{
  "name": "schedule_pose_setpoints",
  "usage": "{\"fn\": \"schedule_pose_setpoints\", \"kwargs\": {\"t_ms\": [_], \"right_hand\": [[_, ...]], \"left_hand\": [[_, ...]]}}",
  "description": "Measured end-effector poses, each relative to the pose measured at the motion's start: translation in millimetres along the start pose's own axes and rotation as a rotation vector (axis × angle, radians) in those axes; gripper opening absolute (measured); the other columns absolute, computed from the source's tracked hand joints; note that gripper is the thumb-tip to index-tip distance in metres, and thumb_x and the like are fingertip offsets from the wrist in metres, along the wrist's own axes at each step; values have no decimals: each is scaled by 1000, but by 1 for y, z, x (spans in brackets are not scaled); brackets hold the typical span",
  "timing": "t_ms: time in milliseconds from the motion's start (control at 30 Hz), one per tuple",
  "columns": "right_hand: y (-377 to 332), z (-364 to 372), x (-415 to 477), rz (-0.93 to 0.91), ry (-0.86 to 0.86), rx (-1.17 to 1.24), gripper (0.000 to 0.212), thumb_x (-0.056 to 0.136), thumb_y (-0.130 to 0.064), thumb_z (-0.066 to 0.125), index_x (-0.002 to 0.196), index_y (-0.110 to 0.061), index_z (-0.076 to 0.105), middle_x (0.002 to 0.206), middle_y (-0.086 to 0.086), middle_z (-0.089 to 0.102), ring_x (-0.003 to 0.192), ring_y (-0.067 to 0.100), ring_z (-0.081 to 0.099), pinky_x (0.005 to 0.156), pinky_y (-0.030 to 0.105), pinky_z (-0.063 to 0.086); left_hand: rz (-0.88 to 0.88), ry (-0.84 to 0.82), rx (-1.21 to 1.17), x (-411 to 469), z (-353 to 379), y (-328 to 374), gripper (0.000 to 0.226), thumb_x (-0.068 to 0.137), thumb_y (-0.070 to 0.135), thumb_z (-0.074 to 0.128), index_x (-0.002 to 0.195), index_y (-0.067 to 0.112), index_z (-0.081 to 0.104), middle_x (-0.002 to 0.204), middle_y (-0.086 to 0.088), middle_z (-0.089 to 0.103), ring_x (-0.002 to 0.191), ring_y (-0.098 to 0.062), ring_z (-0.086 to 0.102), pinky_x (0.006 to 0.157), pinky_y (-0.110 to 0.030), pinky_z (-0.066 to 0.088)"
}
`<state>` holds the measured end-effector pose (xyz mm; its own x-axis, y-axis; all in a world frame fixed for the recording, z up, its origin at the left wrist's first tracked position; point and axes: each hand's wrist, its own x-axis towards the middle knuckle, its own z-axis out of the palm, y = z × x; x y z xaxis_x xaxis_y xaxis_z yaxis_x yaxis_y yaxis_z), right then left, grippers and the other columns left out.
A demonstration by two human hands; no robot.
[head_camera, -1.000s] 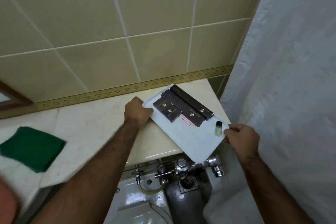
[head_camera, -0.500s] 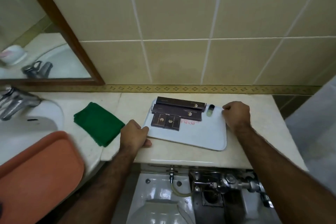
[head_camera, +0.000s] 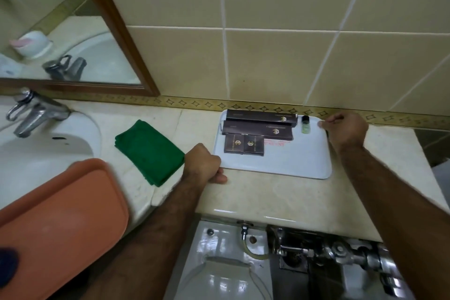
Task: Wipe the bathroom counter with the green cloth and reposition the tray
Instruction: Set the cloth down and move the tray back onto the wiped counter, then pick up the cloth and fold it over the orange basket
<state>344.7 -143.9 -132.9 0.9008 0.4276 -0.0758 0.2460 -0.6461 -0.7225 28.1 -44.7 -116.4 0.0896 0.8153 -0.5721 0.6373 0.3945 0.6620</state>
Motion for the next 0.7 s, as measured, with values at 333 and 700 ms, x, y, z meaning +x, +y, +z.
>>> {"fn": "schedule_pose_setpoints", "kwargs": {"t_ms": [333, 700], "right_hand": [[-87, 59, -137, -550, -59, 102, 11, 91, -22, 73, 93, -12, 73, 85, 6, 69, 75, 11, 56, 72, 24, 46], [-163, 175, -254, -394, -504, -316, 30, 93, -31, 68, 108, -6, 74, 105, 11, 73, 96, 27, 69, 84, 34, 56]], "left_hand": [[328, 426, 482, 47, -134, -7, 28, 92, 33, 69, 110, 12, 68, 106, -8, 72, 94, -22, 66, 86, -34, 51], [303, 256, 747, 100, -193, -35, 40, 92, 34, 69, 115, 1, 64, 117, -18, 68, 110, -34, 63, 88, -36, 49]]}}
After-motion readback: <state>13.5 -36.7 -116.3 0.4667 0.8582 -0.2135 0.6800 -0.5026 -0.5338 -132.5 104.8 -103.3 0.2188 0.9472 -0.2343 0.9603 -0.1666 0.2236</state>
